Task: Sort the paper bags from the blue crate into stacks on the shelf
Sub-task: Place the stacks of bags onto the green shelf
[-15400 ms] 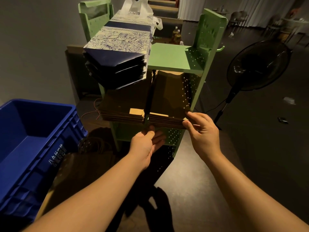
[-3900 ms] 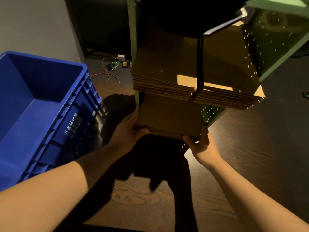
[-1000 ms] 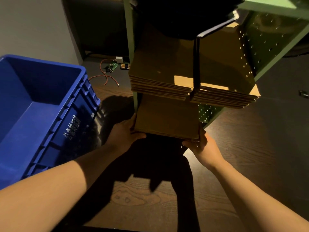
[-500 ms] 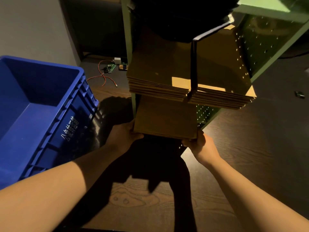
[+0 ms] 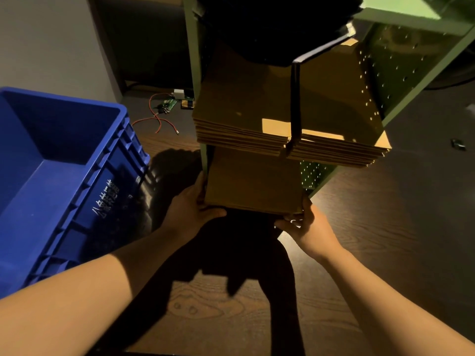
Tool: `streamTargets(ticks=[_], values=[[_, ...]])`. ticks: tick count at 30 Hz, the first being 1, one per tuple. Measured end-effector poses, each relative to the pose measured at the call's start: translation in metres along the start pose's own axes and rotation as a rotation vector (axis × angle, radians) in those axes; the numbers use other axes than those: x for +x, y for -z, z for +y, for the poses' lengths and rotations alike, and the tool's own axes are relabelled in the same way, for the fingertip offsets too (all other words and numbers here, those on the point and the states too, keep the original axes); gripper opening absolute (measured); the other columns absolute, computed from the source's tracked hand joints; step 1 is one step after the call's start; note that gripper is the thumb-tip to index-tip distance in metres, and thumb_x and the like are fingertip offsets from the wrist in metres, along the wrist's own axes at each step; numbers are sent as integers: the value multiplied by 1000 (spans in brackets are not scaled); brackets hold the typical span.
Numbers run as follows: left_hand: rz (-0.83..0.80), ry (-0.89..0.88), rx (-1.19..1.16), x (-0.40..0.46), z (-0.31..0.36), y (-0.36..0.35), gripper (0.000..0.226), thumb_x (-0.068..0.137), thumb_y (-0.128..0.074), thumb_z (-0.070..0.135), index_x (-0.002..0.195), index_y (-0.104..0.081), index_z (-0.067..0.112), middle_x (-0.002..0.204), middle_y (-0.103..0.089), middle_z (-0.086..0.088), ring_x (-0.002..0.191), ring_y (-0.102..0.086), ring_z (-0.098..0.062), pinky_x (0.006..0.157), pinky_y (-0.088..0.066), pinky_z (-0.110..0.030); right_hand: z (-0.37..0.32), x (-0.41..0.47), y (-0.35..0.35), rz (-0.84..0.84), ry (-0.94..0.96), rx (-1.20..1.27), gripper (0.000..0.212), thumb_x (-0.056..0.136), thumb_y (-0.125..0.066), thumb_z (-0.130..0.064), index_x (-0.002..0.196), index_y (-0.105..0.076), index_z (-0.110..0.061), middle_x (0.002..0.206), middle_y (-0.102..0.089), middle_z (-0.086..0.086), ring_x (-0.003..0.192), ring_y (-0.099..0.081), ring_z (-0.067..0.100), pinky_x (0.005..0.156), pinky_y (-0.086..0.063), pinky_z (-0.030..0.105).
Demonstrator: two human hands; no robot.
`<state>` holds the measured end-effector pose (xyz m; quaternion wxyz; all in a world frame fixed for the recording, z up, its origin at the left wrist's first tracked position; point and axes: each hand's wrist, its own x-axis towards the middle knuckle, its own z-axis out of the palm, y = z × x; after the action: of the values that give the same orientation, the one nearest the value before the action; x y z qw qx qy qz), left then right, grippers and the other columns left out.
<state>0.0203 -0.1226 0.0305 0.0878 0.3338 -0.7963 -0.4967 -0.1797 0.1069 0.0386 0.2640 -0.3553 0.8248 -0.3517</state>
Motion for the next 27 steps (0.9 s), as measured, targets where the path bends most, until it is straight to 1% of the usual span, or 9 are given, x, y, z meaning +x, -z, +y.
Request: streamTargets(ticks=[3, 6, 9, 12, 15, 19, 21, 24, 27], values=[[36, -48, -26, -4, 2, -1, 96, 84, -83, 18, 157, -22, 37, 123, -57, 18, 94, -54, 31, 81, -38, 7, 6, -4, 0, 2, 76, -70, 28, 101, -61, -30, 120, -54, -48, 116, -61, -12, 105, -63, 13, 85, -51, 30], [68, -81, 72, -6, 4, 0, 87, 89, -78, 23, 156, -23, 36, 121, -55, 16, 100, -56, 15, 80, -33, 10, 5, -3, 1, 16, 78, -122, 17, 106, -50, -24, 117, -54, -37, 107, -60, -10, 97, -58, 15, 74, -42, 18], [45, -62, 77, -6, 3, -1, 90, 91, -76, 26, 160, -18, 34, 124, -53, 16, 113, -53, 0, 81, -32, 10, 2, -2, 2, 26, 64, -119, 20, 107, -47, -20, 107, -49, -41, 99, -59, -13, 93, -57, 14, 69, -37, 12], [59, -45, 66, -8, 5, -2, 90, 91, -77, 24, 161, -20, 30, 124, -53, 16, 114, -52, 1, 81, -30, 11, 4, -2, 2, 23, 69, -65, 24, 106, -50, -20, 113, -52, -43, 107, -64, -8, 99, -62, 17, 78, -45, 25], [62, -36, 49, -8, 8, -3, 92, 88, -79, 19, 159, -20, 29, 120, -54, 16, 98, -53, 13, 80, -33, 10, 9, -1, 1, 35, 60, -92, 24, 106, -52, -25, 127, -56, -34, 113, -65, -3, 102, -63, 21, 78, -45, 32], [56, -19, 69, -6, 8, -2, 90, 88, -80, 23, 160, -26, 28, 120, -56, 15, 104, -53, 5, 79, -32, 11, 5, 2, 2, 55, 75, -112, 31, 105, -52, -30, 136, -53, -28, 106, -60, -10, 97, -61, 18, 71, -42, 22], [60, -27, 99, -6, 8, -1, 88, 88, -79, 26, 160, -28, 30, 118, -58, 15, 108, -53, 2, 79, -30, 11, 2, 2, 1, 47, 55, -119, 22, 105, -50, -33, 127, -54, -32, 98, -57, -15, 95, -61, 18, 69, -40, 17], [48, 1, 33, -7, 7, -1, 83, 89, -79, 25, 153, -29, 44, 112, -60, 25, 93, -58, 17, 78, -34, 9, 3, 1, 2, 35, 25, -57, 26, 106, -51, -32, 130, -49, -42, 106, -59, -16, 100, -61, 16, 73, -41, 14], [78, 36, -150, -12, 14, -6, 57, 102, -57, 45, 152, -32, 52, 128, -64, 18, 109, -61, 13, 92, -43, -7, -1, -1, -1, 94, -82, 268, 28, 104, -48, -49, 127, -47, -64, 128, -61, -13, 116, -60, 13, 94, -51, 30]])
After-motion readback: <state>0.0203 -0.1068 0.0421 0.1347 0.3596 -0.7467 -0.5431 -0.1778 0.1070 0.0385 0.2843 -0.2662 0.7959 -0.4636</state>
